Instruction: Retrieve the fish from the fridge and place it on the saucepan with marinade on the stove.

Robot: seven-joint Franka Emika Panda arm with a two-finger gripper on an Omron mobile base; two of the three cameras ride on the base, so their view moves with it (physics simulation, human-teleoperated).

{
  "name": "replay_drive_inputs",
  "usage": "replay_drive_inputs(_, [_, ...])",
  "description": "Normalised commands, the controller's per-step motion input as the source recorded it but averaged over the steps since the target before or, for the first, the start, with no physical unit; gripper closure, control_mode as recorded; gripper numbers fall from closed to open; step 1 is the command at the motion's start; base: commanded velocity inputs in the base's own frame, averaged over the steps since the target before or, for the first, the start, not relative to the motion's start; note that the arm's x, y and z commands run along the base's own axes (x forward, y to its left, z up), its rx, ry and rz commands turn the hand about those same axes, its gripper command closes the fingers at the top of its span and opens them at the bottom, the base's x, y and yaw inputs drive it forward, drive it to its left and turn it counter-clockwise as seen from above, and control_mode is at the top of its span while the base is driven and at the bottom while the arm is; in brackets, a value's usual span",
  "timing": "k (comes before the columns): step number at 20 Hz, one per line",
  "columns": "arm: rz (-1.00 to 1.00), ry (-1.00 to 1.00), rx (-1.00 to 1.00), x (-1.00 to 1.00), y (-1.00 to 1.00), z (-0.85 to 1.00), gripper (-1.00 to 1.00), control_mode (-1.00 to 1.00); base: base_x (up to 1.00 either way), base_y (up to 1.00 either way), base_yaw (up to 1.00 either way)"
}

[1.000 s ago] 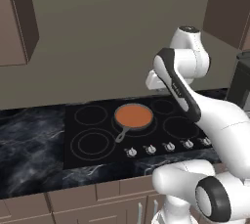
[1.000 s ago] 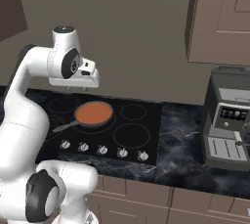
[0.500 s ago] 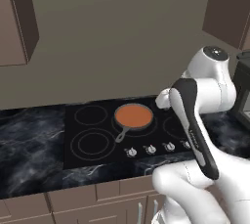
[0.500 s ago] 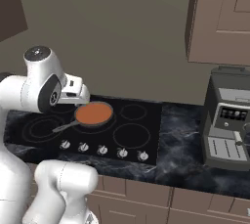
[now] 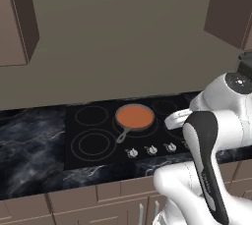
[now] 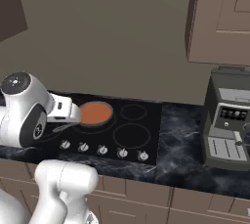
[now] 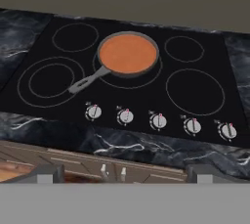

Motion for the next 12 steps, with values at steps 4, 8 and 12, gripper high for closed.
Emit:
replay_drive_inputs(4, [0.00, 0.00, 0.00, -0.11, 0.00, -0.01, -1.00, 1.00, 0.00, 0.00, 0.00])
replay_drive_inputs(8, [0.00, 0.00, 0.00, 0.00, 0.00, 0.00, -1.00, 1.00, -0.31, 0.00, 0.00])
replay_drive_inputs(12, [0.00, 0.00, 0.00, 0.00, 0.00, 0.00, -1.00, 1.00, -0.84, 0.00, 0.00])
